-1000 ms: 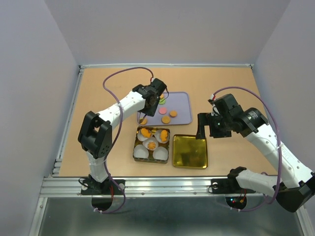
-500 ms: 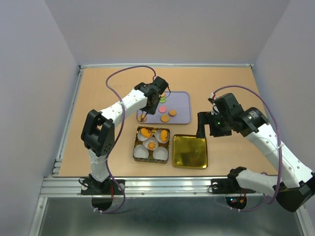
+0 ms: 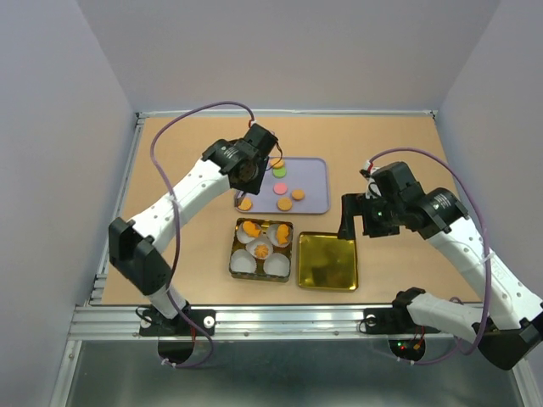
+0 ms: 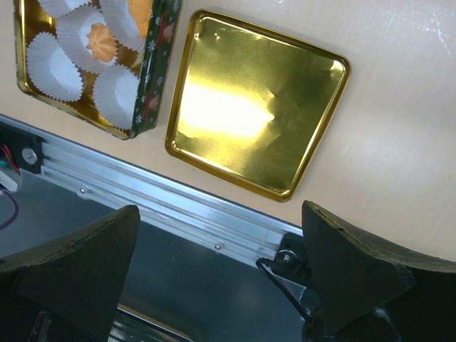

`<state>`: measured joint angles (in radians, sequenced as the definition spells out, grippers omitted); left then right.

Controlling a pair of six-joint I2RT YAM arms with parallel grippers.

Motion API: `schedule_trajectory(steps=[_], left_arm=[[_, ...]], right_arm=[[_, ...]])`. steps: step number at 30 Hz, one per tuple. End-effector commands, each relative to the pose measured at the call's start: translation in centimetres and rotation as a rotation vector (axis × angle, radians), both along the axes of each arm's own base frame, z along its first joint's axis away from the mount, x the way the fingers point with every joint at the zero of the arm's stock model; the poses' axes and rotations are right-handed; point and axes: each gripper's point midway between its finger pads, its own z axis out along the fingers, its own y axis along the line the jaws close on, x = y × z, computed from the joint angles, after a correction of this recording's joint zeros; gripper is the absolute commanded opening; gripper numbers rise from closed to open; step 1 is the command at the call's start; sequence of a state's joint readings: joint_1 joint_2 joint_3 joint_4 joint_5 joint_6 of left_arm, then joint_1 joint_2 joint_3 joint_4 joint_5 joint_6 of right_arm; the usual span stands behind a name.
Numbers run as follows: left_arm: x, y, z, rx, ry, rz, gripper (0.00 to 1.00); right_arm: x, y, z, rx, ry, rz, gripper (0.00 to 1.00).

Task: Pack the cookies

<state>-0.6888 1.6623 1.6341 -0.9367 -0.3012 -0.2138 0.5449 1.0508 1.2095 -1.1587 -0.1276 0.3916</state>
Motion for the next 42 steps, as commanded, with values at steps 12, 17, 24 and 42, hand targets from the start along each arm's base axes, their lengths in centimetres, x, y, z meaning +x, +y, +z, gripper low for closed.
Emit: schedule_trajectory(steps=[12, 17, 24, 42], left_arm=[[-16.1, -1.9, 1.9, -0.252, 0.113, -0.134, 0.15], [-19.8, -1.4, 1.3, -0.282, 0.168, -0.130, 0.03], [-22.1, -0.6, 1.3, -0.310, 0.193, -0.117, 0.00], [-26.5, 1.6, -1.6, -0.307, 0.356, -0.255, 0.00]], right_arm=[[-2.6, 1.4, 2.0, 0.155, -0.014, 0.069, 1.00], [-4.1, 1.0, 1.8, 0.178, 0.005, 0.073, 1.00], [-5.8, 0.6, 1.6, 0.202, 0.019, 0.077, 1.00], [-6.7, -0.4, 1.7, 0.186, 0.024, 0.052, 1.00]])
